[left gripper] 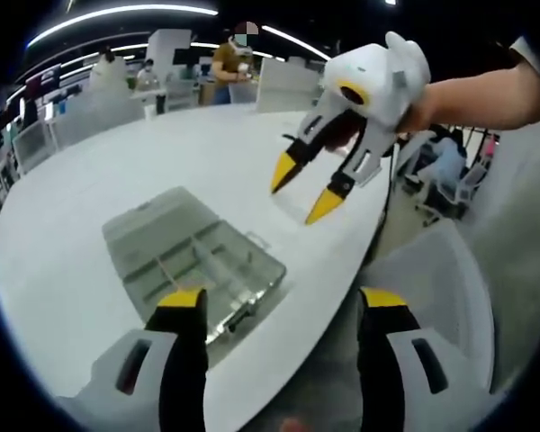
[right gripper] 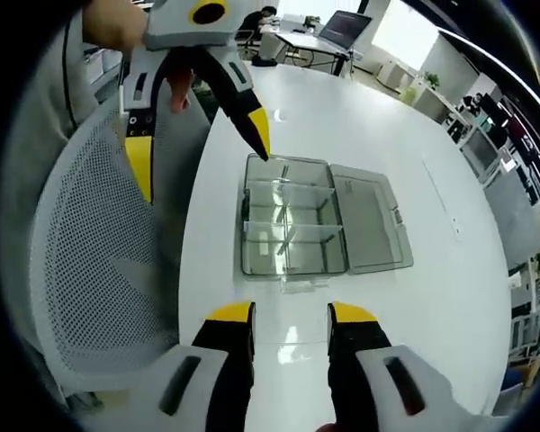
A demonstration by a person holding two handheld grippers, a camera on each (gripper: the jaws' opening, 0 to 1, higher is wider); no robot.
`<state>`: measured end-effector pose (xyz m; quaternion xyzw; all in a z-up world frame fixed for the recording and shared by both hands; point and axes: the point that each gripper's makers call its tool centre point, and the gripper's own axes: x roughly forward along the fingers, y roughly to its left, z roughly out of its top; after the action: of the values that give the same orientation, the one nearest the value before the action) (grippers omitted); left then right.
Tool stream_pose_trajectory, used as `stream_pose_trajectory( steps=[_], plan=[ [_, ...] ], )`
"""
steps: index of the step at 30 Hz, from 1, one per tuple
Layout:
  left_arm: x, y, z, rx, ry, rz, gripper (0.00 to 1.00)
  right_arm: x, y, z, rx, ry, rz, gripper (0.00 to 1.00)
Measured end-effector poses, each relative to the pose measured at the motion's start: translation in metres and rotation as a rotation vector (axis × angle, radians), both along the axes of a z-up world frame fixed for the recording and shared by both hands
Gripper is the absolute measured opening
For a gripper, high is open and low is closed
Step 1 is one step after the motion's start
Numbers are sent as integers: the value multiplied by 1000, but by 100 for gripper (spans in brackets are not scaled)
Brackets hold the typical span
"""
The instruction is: Insert the divider into the dual guide fixture by aligning both edges with the guide slots and pushing it downward to the bottom, including one-sided entry, uneven engagement, binding, and posture correction.
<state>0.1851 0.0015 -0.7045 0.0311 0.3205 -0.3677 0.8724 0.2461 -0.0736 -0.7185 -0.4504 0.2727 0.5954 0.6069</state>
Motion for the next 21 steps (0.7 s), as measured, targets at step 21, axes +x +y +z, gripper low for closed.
stream_pose_trajectory(
  steps=[21],
  plan=[
    [10, -5, 1, -34, 13, 19, 64, -5, 19, 19, 64, -53, 12, 27]
  ],
)
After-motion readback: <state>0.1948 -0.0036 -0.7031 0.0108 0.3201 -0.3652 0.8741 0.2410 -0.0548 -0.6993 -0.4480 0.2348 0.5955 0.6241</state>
